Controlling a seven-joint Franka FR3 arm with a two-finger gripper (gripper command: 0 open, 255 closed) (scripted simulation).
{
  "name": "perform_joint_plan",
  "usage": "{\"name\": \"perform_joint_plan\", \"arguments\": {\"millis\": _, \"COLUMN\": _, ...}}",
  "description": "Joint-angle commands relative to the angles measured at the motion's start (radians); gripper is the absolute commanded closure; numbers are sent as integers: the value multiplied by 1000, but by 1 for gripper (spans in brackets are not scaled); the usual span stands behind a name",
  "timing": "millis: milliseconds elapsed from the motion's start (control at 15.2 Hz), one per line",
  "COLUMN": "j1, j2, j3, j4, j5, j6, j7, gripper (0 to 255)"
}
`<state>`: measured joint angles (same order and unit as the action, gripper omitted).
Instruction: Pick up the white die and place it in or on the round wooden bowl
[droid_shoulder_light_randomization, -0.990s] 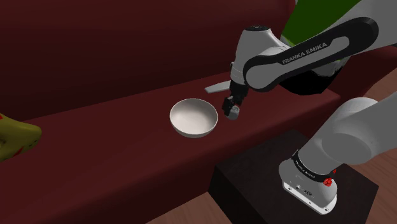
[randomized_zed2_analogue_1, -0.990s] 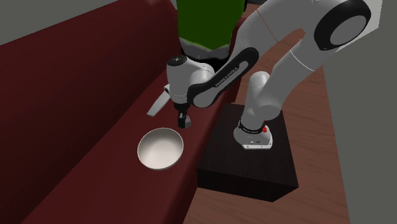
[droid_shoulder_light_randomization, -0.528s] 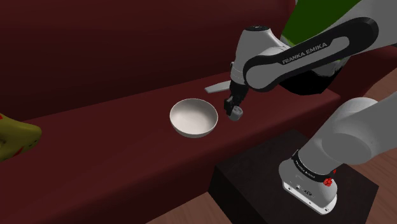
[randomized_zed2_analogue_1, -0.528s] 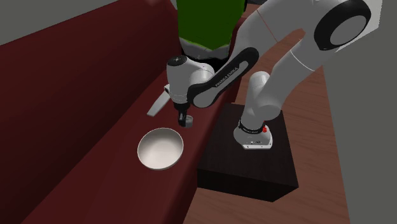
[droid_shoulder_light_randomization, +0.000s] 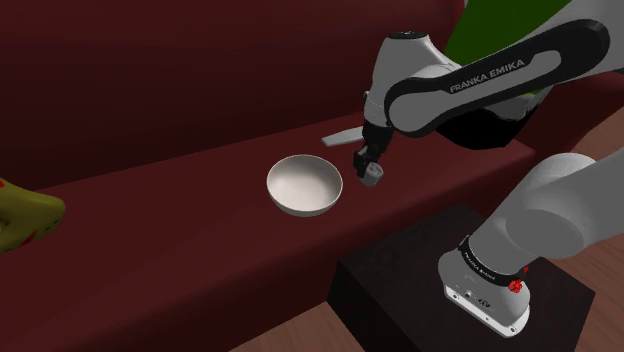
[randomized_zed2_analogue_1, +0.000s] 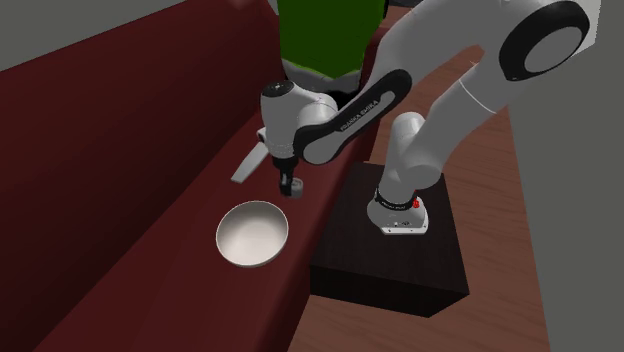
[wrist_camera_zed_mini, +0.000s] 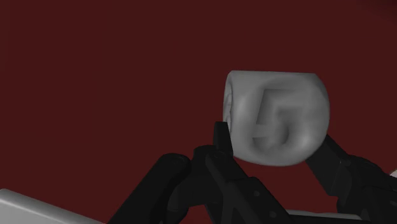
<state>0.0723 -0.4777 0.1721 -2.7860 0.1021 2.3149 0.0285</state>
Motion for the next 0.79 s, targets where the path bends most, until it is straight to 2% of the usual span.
{"name": "perform_joint_plan", "arguments": {"millis": 0, "j1": 2, "j2": -22, "j3": -1, "j4": 14, "j5": 0, "j6": -37, "j7": 1, "gripper": 255}}
{"name": "perform_joint_plan", "arguments": {"millis": 726, "j1": 1, "j2": -114, "j3": -16, "j4": 107, "j5": -6, "j6": -221, "j7": 0, "gripper": 255}}
